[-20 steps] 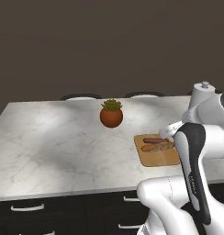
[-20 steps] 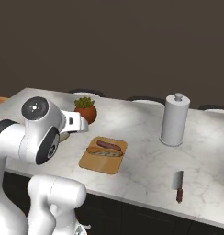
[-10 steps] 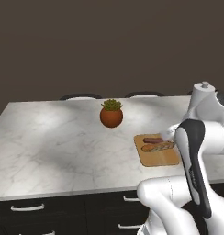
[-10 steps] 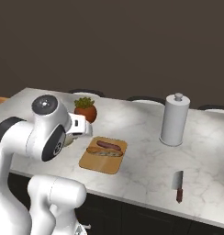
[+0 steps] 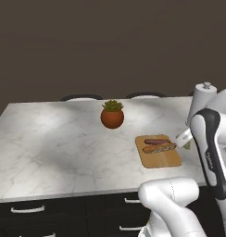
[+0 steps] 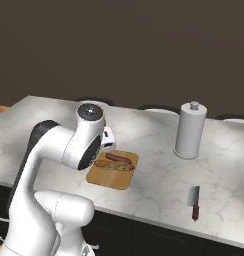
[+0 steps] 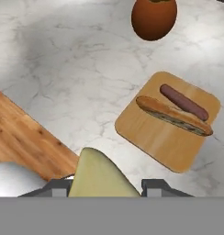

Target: Retrieve the sausage and cheese from the fridge and place them on the cutting board on the counter.

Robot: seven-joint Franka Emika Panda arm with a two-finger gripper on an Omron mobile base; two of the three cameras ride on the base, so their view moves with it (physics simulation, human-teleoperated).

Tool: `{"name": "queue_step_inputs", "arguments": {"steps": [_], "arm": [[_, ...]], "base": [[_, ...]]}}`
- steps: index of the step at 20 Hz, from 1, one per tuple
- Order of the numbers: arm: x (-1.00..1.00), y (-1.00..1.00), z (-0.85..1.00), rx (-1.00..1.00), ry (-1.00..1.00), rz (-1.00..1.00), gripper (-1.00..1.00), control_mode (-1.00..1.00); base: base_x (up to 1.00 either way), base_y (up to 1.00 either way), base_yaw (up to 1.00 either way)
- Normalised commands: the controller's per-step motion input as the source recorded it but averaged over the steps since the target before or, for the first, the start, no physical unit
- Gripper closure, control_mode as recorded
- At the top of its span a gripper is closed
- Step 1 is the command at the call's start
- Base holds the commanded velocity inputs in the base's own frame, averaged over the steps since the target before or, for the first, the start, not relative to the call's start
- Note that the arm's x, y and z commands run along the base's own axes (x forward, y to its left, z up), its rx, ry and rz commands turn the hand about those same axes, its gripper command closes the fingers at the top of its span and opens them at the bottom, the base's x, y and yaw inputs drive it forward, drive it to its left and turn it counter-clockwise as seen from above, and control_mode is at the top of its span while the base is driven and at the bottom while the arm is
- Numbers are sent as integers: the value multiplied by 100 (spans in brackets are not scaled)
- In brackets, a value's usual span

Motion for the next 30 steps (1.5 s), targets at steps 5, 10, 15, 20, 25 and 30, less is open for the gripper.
{"name": "queue_step_inputs", "arguments": {"steps": [5,10,15,20,25,30], "arm": [[28,-12,-34,-2,0,33,100,-100],[42,-3,-35,-2,17,25,100,-100],[15,0,-50,-3,1,31,100,-100],[16,0,-47,0,0,27,100,-100],[15,0,-38,3,0,15,100,-100],[15,0,-36,1,-5,1,100,-100]], "base": [[0,0,0],[0,0,0],[0,0,0],[0,0,0],[0,0,0],[0,0,0]]}}
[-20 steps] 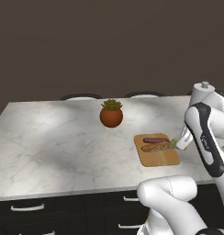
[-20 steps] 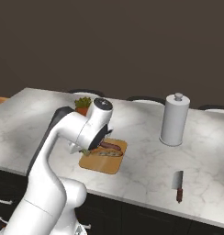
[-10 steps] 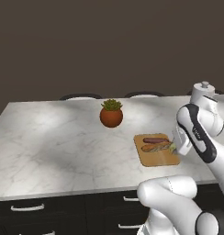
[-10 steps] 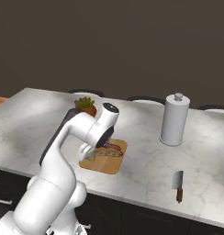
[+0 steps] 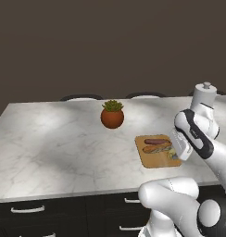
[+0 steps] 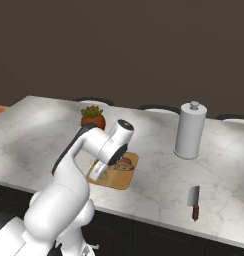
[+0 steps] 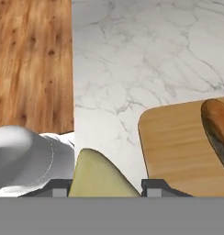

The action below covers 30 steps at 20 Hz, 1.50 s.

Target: Retrieve the sausage and cheese from the fridge and place them on the cutting board on the counter.

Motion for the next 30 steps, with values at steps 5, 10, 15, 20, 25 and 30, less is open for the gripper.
{"name": "queue_step_inputs", "arguments": {"steps": [5,10,15,20,25,30], "arm": [[18,0,-30,4,-1,-5,100,-100],[28,-1,-22,6,0,-2,100,-100],[20,-6,-16,9,0,0,100,-100],[17,-7,-14,7,-2,0,100,-100],[22,-5,-12,3,-4,0,100,-100],[12,0,-15,0,-11,0,100,-100]], "base": [[0,0,0],[0,0,0],[0,0,0],[0,0,0],[0,0,0],[0,0,0]]}}
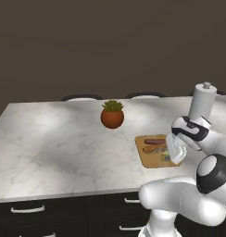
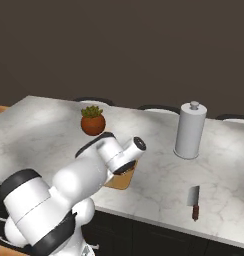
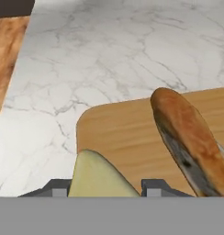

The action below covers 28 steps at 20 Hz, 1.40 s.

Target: Retrieve the sausage and cheese from the fridge and place them on the cutting board on the counter.

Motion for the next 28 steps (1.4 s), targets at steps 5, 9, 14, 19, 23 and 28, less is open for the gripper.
{"name": "queue_step_inputs", "arguments": {"steps": [5,9,14,19,23,28], "arm": [[12,0,-16,0,-10,0,100,-100],[20,-1,-14,0,-9,0,100,-100],[23,-3,-10,0,-1,1,100,-100],[21,-11,-9,1,0,4,100,-100],[8,-7,-8,3,-2,5,100,-100],[-4,0,-16,3,-13,3,-100,-100]], "base": [[0,0,0],[0,0,0],[0,0,0],[0,0,0],[0,0,0],[0,0,0]]}}
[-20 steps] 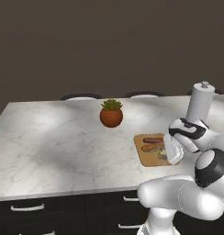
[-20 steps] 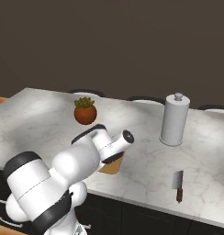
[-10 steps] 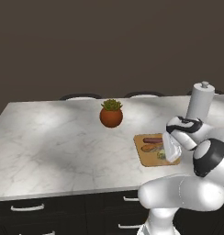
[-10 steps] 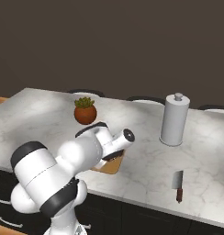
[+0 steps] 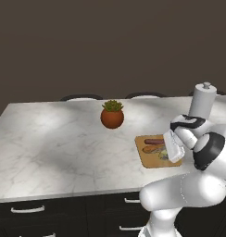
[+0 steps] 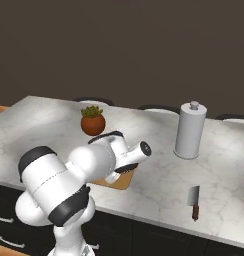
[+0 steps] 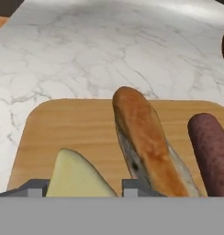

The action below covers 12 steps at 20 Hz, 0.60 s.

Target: Retrieve the sausage and cheese from the fridge and place them on the cutting board on the counter.

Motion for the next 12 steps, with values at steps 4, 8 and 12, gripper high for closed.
{"name": "queue_step_inputs", "arguments": {"steps": [4,8,12], "arm": [[1,-4,-4,0,-5,1,-100,-100],[0,-7,2,2,-1,0,-100,-100],[-4,-2,5,1,0,0,-100,-100]], "base": [[0,0,0],[0,0,0],[0,0,0]]}}
